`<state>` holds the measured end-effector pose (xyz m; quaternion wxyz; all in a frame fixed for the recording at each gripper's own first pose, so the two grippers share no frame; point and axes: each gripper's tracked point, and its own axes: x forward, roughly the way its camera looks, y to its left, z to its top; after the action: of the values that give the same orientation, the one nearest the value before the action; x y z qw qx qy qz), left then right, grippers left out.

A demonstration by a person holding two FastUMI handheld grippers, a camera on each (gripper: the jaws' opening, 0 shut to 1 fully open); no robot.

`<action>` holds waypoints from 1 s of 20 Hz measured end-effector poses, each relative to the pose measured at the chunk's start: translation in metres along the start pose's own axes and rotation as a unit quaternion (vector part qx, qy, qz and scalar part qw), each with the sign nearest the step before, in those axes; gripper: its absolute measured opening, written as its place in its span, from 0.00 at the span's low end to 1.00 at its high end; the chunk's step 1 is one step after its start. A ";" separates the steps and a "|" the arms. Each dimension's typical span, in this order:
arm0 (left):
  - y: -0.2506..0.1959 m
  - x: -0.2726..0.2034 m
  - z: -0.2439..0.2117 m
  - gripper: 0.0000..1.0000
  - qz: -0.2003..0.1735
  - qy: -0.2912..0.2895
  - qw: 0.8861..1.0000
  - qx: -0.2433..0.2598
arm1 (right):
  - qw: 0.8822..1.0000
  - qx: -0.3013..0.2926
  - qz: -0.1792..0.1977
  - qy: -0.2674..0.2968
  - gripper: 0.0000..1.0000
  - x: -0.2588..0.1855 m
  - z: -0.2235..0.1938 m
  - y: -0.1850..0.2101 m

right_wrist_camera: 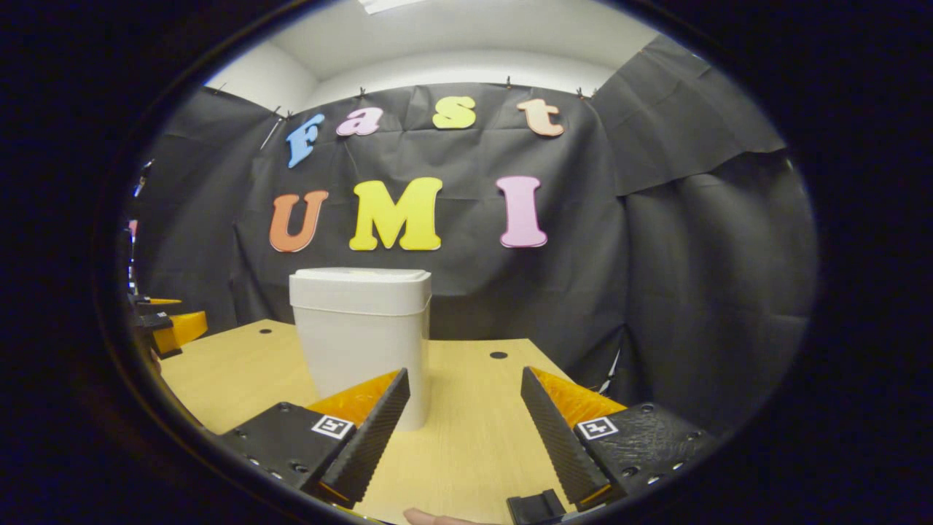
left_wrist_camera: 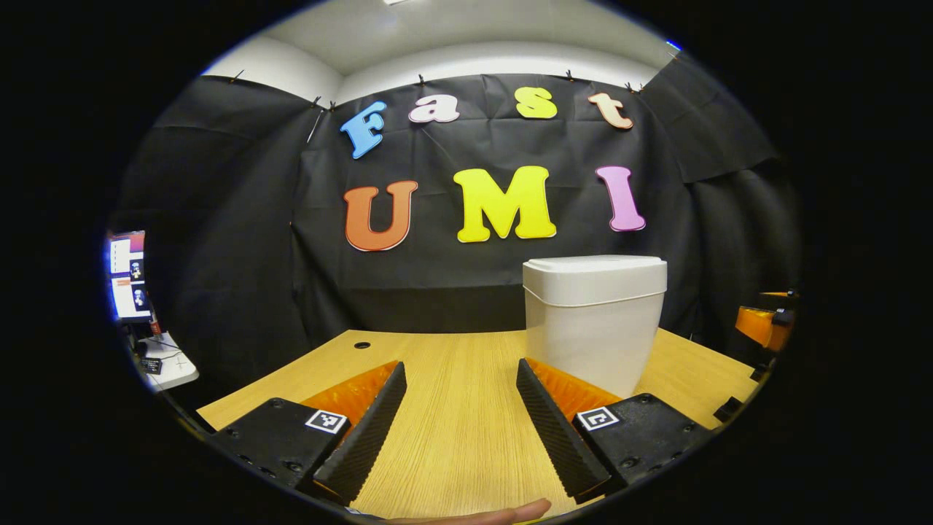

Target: Press the lid of the desktop garbage bin to open it, pick up the crumpled paper on the desktop and throw it into the bin, then pick up the pop can on the desktop and drop it into the bin, and finally close the garbage bin lid.

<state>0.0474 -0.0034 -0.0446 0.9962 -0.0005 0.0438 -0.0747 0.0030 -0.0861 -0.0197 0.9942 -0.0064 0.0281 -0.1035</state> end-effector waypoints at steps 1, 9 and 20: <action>0.002 -0.001 0.002 0.98 0.003 -0.002 1.000 0.000 | 1.000 -0.006 0.002 0.003 0.95 0.000 -0.002 0.003; 0.006 0.002 -0.001 0.98 0.010 0.002 1.000 0.005 | 1.000 -0.027 0.011 0.006 0.95 0.000 -0.004 0.007; -0.002 0.004 -0.007 0.98 0.000 0.009 1.000 0.002 | 0.999 -0.034 -0.005 0.014 0.97 0.000 -0.011 -0.007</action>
<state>0.0499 -0.0059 -0.0516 0.9958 0.0026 0.0523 -0.0746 0.0009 -0.0932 -0.0305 0.9924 -0.0385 0.0453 -0.1076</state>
